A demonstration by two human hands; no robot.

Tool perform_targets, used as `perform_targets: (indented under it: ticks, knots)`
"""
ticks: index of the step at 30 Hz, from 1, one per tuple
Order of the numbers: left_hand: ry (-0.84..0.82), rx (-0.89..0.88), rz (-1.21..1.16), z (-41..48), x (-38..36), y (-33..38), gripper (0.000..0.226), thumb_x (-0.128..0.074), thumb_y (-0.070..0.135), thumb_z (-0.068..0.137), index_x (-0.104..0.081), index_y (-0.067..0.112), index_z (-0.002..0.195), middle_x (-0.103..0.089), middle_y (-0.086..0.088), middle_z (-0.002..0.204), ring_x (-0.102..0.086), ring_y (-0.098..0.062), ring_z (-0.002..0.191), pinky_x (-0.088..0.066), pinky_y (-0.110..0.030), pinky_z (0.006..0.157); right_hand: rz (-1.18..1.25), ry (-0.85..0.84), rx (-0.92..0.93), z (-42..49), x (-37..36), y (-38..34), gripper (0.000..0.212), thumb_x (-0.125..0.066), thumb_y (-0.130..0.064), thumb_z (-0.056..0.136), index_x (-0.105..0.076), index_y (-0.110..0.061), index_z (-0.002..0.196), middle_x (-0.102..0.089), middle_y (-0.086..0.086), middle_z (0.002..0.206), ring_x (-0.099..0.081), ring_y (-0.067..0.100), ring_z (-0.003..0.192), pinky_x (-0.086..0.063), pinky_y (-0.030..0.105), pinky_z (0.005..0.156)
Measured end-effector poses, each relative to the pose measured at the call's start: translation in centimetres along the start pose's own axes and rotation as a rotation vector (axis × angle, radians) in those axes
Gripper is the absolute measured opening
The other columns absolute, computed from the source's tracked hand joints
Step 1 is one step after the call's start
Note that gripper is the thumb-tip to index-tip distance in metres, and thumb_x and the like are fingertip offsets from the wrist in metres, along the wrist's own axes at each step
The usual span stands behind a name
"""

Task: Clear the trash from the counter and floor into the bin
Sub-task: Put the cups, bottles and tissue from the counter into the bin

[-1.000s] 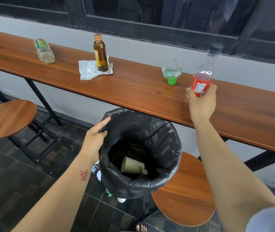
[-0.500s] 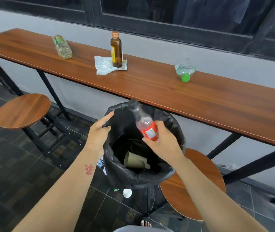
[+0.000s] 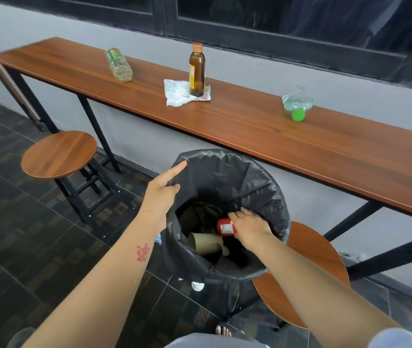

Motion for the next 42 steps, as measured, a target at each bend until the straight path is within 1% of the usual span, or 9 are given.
perform_targets:
  ticks: [3, 9, 12, 16, 20, 23, 29, 32, 42]
  knots:
    - [0.033, 0.006, -0.018, 0.0, 0.2, -0.2, 0.058, -0.046, -0.006, 0.1, -0.065, 0.041, 0.128, -0.054, 0.028, 0.114, -0.049, 0.007, 0.088, -0.031, -0.026, 0.104, -0.017, -0.043, 0.017, -0.2, -0.4, 0.5, 0.079, -0.06, -0.034, 0.094, -0.013, -0.02, 0.156, -0.009, 0.001, 0.164, 0.002, 0.021, 0.151, -0.01, 0.04, 0.122]
    - [0.057, 0.006, -0.031, 0.4, 0.2, -0.2, 0.056, -0.046, -0.005, 0.1, -0.065, 0.04, 0.128, -0.049, 0.014, 0.141, -0.048, 0.004, 0.111, -0.03, -0.036, 0.114, 0.113, 0.129, 0.078, -1.7, 2.8, 0.2, 0.075, -0.043, -0.05, 0.098, -0.003, -0.026, 0.156, 0.002, -0.004, 0.164, 0.006, 0.015, 0.15, -0.013, 0.038, 0.122]
    - [0.055, -0.007, -0.038, 0.8, -0.1, -0.2, 0.056, -0.046, -0.005, 0.1, -0.066, 0.039, 0.128, -0.045, 0.011, 0.151, -0.038, -0.012, 0.14, -0.029, -0.036, 0.114, 0.242, 0.386, 0.087, -2.8, 6.3, -0.1, 0.066, -0.036, -0.052, 0.099, -0.012, -0.028, 0.156, -0.005, -0.009, 0.163, -0.002, 0.011, 0.15, -0.019, 0.038, 0.121]
    - [0.027, -0.023, -0.072, 1.6, -0.6, -0.2, 0.058, -0.045, -0.008, 0.099, -0.066, 0.038, 0.126, -0.047, 0.012, 0.15, -0.036, -0.012, 0.142, -0.031, -0.029, 0.113, 0.395, 0.926, 0.069, -3.6, 11.8, 1.6, 0.053, -0.042, -0.038, 0.102, -0.035, -0.016, 0.15, -0.03, 0.0, 0.157, -0.021, 0.014, 0.148, -0.024, 0.036, 0.119]
    - [0.011, -0.021, -0.078, 2.4, -1.4, -0.6, 0.058, -0.046, -0.006, 0.1, -0.067, 0.042, 0.125, -0.049, 0.013, 0.148, -0.038, -0.013, 0.141, -0.034, -0.03, 0.109, 0.438, 1.11, -0.148, -0.7, 15.8, 6.5, 0.05, -0.049, -0.028, 0.1, -0.04, -0.007, 0.145, -0.038, 0.011, 0.153, -0.032, 0.025, 0.143, -0.025, 0.038, 0.119]
    - [0.017, 0.001, -0.109, 3.2, -1.8, -1.1, 0.06, -0.045, -0.006, 0.1, -0.07, 0.046, 0.117, -0.053, 0.011, 0.145, -0.043, -0.018, 0.138, -0.039, -0.039, 0.112, 0.491, 1.071, -0.269, 2.4, 17.3, 10.3, 0.05, -0.053, -0.023, 0.096, -0.042, -0.005, 0.142, -0.039, 0.019, 0.15, -0.038, 0.035, 0.138, -0.033, 0.046, 0.113]
    - [0.026, 0.011, -0.107, 4.7, -2.4, -1.5, 0.067, -0.044, -0.009, 0.098, -0.071, 0.051, 0.112, -0.057, 0.012, 0.141, -0.049, -0.018, 0.134, -0.039, -0.045, 0.113, 0.598, 0.686, -0.481, 6.6, 18.2, 13.7, 0.06, -0.049, -0.03, 0.099, -0.021, -0.039, 0.152, 0.007, 0.016, 0.162, -0.034, 0.042, 0.138, -0.037, 0.046, 0.108]
    - [0.039, 0.015, -0.108, 5.2, -2.7, -1.6, 0.067, -0.044, -0.009, 0.097, -0.071, 0.051, 0.113, -0.055, 0.011, 0.143, -0.053, -0.013, 0.129, -0.038, -0.045, 0.114, 0.597, 0.691, -0.47, 7.9, 18.3, 14.4, 0.059, -0.049, -0.027, 0.099, -0.023, -0.04, 0.151, 0.009, 0.017, 0.162, -0.036, 0.041, 0.136, -0.037, 0.045, 0.108]
    - [0.051, 0.041, -0.126, 6.8, -3.4, -2.3, 0.066, -0.044, -0.007, 0.099, -0.069, 0.052, 0.114, -0.056, 0.012, 0.142, -0.045, -0.025, 0.138, -0.037, -0.053, 0.112, 0.614, 0.748, -0.493, 9.4, 18.5, 15.4, 0.059, -0.043, -0.013, 0.101, -0.024, -0.04, 0.151, 0.009, 0.018, 0.162, -0.056, 0.039, 0.117, -0.046, 0.044, 0.1]
Point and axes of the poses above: each hand's wrist, its own z-axis towards the middle knuckle, its own x-axis out of the back of the hand, y = z × x, the point moved 1 cm from there along z, towards the middle knuckle
